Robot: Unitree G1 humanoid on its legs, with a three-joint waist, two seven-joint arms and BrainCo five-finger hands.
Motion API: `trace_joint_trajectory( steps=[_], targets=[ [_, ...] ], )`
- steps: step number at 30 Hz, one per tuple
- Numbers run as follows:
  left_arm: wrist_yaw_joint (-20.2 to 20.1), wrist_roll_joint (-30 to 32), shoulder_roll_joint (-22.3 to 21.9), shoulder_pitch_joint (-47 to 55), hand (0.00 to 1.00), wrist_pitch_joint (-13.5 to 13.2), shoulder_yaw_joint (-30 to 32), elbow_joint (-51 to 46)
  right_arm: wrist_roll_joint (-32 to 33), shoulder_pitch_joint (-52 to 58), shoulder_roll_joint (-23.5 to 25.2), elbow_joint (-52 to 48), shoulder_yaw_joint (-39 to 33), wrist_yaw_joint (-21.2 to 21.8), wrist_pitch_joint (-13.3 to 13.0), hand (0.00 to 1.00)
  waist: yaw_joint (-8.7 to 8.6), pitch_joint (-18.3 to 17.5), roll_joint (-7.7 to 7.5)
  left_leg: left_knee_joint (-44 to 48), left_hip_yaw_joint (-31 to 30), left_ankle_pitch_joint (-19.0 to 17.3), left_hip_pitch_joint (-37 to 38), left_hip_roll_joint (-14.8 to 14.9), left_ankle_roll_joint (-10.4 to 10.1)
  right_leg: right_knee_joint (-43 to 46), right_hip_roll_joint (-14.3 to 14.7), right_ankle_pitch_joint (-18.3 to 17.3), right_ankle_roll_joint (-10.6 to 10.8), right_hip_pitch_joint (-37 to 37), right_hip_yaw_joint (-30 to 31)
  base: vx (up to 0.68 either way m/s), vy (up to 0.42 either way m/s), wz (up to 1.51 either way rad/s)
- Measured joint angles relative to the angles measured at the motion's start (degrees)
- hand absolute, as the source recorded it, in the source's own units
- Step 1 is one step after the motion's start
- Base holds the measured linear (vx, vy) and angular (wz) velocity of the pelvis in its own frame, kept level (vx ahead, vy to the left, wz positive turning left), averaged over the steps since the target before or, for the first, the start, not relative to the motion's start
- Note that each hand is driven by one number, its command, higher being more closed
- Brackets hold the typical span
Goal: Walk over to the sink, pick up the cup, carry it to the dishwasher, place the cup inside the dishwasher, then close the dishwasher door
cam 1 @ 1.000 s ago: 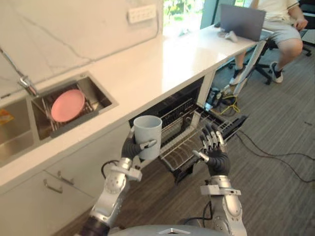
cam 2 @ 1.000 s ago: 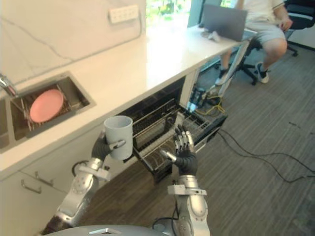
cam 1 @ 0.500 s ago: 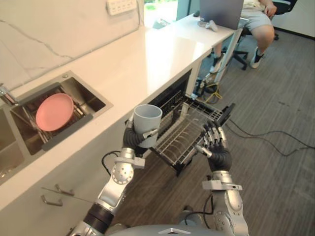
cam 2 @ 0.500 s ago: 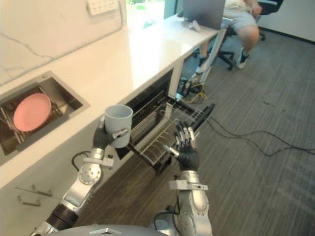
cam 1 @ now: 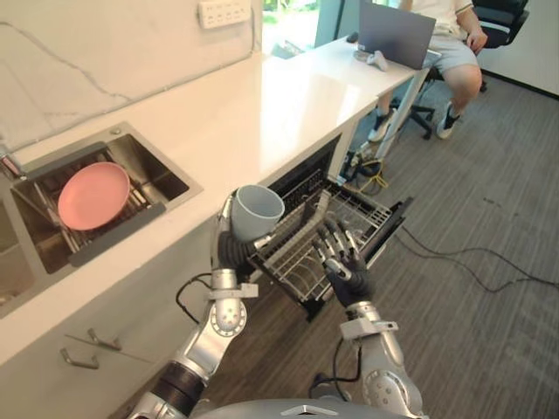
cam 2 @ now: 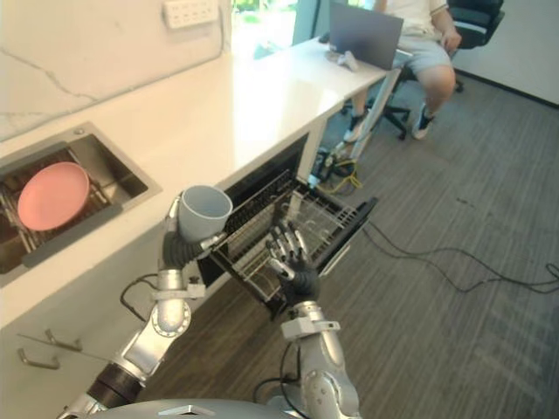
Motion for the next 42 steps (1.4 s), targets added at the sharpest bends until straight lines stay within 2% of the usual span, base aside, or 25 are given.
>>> trace_joint_trajectory(
  steps=[2, 6, 17, 19, 26, 34, 42],
  targets=[
    [1.59, 2.69, -0.02, 0.00, 1.00, -0.08, -0.90, 0.80, 0.78, -0.26, 0.01, 0.11, 0.99, -0.64, 0.01, 0.00, 0.03, -0.32, -0.42, -1.15, -0.78, 1.18, 0.25, -0.40, 0.04, -0.27, -0.06, 0.09, -0.02, 0.05, -1.05, 0.03, -0.024, 0.21],
    [1.98, 3.85, 0.02, -0.02, 1.00, -0.06, -2.41, 2.68, 0.22, -3.95, -0.11, 1.23, 2.46, -2.92, 1.08, 0.00, 0.01, -0.66, -0.83, -2.56, -0.86, 2.10, 1.02, -0.57, -0.08, -0.56, 0.12, 0.14, -0.05, 0.50, -1.10, 0.00, -0.011, 0.04],
    [1.97, 3.87, 0.08, -0.03, 1.00, -0.04, -5.02, 6.60, -0.41, -8.15, -2.09, 3.26, 5.30, -8.43, 3.69, 0.00, 0.21, -1.85, -1.54, -6.55, -1.33, 4.69, 1.85, -1.58, 0.06, -2.44, 0.25, 1.30, -0.15, 0.99, -2.27, -0.02, -0.010, 0.03],
    [1.86, 3.87, 0.05, -0.23, 1.00, -0.01, -5.77, 6.60, -2.71, -9.97, -2.16, 5.33, 6.01, -9.83, 3.90, 0.00, 0.11, -2.20, -1.52, -6.80, -1.91, 4.98, 1.89, -1.61, 0.10, -2.63, 0.26, 1.31, -0.15, 1.43, -2.55, -0.02, -0.010, 0.11],
    [1.87, 3.75, 0.35, -0.47, 1.00, 0.26, -6.79, 6.92, -5.29, -11.36, -2.60, 6.76, 6.84, -10.36, 5.15, 0.00, 0.40, -2.60, -1.62, -8.32, -3.06, 6.35, 2.01, -1.96, 0.16, -4.02, 0.29, 2.07, -0.42, 2.31, -3.62, -0.04, -0.007, 0.09],
    [2.27, 3.18, 0.65, -0.56, 1.00, 1.58, -6.85, 7.56, -7.15, -13.78, -4.47, 6.77, 7.49, -11.79, 7.97, 0.00, 0.37, -3.01, -2.03, -8.40, -3.22, 6.92, 1.92, -2.00, 0.26, -5.52, 0.40, 2.94, -1.06, 2.86, -3.67, -0.04, -0.003, 0.01],
    [2.14, 2.61, 2.01, -0.70, 1.00, 1.62, -8.15, 8.08, -9.33, -16.98, -4.53, 6.77, 11.15, -11.75, 9.67, 0.00, 0.43, -3.01, -2.04, -9.42, -3.47, 7.93, 2.03, -1.94, 0.21, -6.81, 0.87, 3.85, -1.41, 3.28, -3.95, 0.00, -0.001, 0.00]
  ],
)
